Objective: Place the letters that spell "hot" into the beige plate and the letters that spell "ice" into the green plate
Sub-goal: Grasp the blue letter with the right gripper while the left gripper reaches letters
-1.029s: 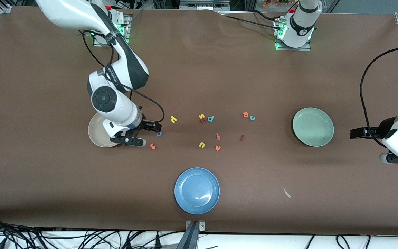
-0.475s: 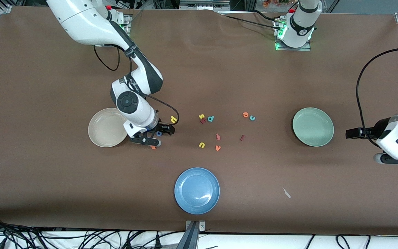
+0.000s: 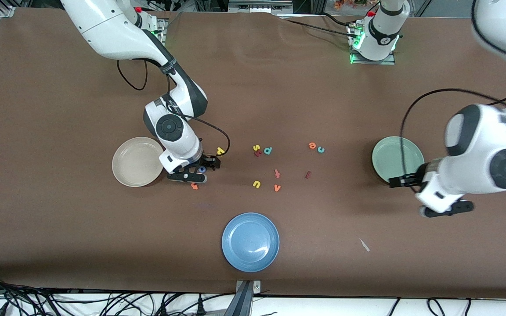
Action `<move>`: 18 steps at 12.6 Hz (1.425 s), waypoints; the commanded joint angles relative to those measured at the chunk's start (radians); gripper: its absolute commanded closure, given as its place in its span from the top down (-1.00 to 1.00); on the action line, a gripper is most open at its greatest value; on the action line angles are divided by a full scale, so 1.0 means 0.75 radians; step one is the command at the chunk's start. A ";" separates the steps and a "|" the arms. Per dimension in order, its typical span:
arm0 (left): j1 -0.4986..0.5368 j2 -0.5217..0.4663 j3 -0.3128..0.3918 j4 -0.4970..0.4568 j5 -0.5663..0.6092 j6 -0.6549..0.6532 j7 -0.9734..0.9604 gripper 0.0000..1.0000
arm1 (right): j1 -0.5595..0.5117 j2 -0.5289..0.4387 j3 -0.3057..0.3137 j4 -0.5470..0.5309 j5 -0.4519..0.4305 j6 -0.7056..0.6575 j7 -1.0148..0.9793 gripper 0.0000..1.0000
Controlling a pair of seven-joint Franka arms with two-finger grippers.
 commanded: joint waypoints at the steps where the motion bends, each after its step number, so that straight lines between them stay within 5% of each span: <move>1: -0.054 -0.037 0.007 -0.234 -0.035 0.203 -0.213 0.98 | 0.021 0.022 -0.029 -0.011 -0.041 0.062 0.019 0.99; 9: -0.117 -0.043 -0.098 -0.682 -0.080 0.674 -0.698 0.86 | 0.021 0.059 -0.035 -0.072 -0.076 0.166 0.048 0.91; 14: -0.205 -0.072 -0.104 -0.825 -0.078 0.686 -0.817 0.77 | 0.019 0.057 -0.035 -0.079 -0.090 0.175 0.044 0.34; 18: -0.232 -0.068 -0.104 -0.918 -0.078 0.821 -0.881 0.47 | 0.019 0.047 -0.035 -0.093 -0.094 0.164 0.038 -0.19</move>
